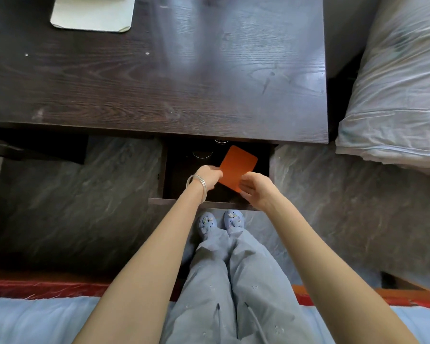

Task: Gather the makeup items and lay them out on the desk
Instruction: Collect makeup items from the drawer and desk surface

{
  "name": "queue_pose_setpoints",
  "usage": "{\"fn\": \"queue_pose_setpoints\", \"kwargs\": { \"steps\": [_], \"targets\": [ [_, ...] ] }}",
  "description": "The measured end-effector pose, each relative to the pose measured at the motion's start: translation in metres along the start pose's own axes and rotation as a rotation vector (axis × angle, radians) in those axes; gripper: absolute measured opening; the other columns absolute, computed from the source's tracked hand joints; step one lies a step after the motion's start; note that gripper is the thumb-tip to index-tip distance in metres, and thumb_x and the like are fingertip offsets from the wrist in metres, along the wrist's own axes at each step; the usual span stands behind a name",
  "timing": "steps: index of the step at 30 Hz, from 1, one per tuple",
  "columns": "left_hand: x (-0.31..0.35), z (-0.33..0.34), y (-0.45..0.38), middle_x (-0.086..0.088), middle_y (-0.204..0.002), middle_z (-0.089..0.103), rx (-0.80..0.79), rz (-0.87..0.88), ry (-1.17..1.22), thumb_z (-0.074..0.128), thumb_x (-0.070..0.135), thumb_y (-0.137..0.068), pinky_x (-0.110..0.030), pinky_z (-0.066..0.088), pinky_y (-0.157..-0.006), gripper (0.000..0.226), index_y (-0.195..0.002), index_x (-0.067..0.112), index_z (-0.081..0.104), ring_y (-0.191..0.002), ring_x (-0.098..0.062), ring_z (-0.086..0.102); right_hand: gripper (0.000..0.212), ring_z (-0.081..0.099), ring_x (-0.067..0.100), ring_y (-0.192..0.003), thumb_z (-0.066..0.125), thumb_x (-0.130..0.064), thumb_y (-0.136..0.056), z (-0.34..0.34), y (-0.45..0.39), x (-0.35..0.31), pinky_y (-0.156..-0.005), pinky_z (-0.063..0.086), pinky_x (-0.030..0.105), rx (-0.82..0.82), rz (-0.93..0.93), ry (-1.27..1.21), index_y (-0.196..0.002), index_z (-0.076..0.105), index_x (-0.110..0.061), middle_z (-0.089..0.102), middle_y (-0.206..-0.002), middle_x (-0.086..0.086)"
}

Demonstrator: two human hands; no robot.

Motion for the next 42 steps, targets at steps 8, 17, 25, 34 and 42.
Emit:
{"fn": "queue_pose_setpoints", "kwargs": {
  "steps": [8,17,25,34,42],
  "targets": [
    [0.002,0.024,-0.058,-0.013,-0.149,0.033,0.018,-0.011,-0.19,0.052,0.011,-0.09,-0.033,0.034,-0.104,0.063,-0.146,0.011,0.025,-0.134,-0.028,0.037,0.046,0.045,0.031,-0.126,0.055,-0.009,-0.09,-0.006,-0.067,-0.005,-0.104,0.037,0.037,0.126,0.027,0.278,-0.134,0.044,-0.006,0.05,-0.135,0.014],
    [-0.002,0.033,-0.071,-0.02,-0.138,0.042,0.072,-0.071,-0.144,0.06,0.012,-0.087,-0.03,0.04,-0.093,0.065,-0.138,-0.002,0.023,-0.124,-0.031,0.046,0.019,0.057,0.025,-0.095,0.052,-0.013,-0.092,-0.012,-0.088,-0.003,-0.093,0.048,0.038,0.06,0.034,0.227,-0.111,0.052,-0.012,0.059,-0.1,0.008],
    [-0.007,0.03,-0.047,-0.022,-0.142,0.037,0.213,-0.219,-0.005,0.055,0.008,-0.092,-0.044,0.039,-0.104,0.063,-0.139,-0.004,0.015,-0.128,-0.035,0.042,0.05,0.055,0.029,-0.113,0.064,-0.03,-0.086,-0.005,-0.077,-0.023,-0.084,0.045,0.032,0.169,-0.187,0.6,-0.128,0.052,-0.004,0.056,-0.128,0.013],
    [-0.015,0.011,-0.001,-0.025,-0.137,0.036,0.24,-0.158,0.298,0.053,0.014,-0.092,-0.054,0.046,-0.095,0.051,-0.132,-0.001,0.025,-0.125,-0.038,0.043,0.047,0.052,0.027,-0.109,0.059,-0.015,-0.087,0.005,-0.031,-0.011,-0.082,0.051,0.039,0.056,-0.211,0.536,-0.132,0.046,-0.015,0.052,-0.129,0.015],
    [-0.023,-0.022,0.085,-0.022,-0.137,0.036,0.312,-0.053,0.315,0.053,0.019,-0.092,-0.051,0.042,-0.101,0.05,-0.132,0.001,0.028,-0.123,-0.037,0.043,0.055,0.049,0.03,-0.114,0.055,-0.025,-0.09,0.012,0.057,0.017,-0.095,0.05,0.049,0.009,-0.297,0.554,-0.141,0.035,-0.014,0.033,-0.138,0.013]
  ]
}}
Point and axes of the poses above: each hand's wrist, its own y-axis away from the middle knuckle, its own z-axis out of the palm, x = y × z, the point moved 3 cm from there along -y, towards the middle knuckle
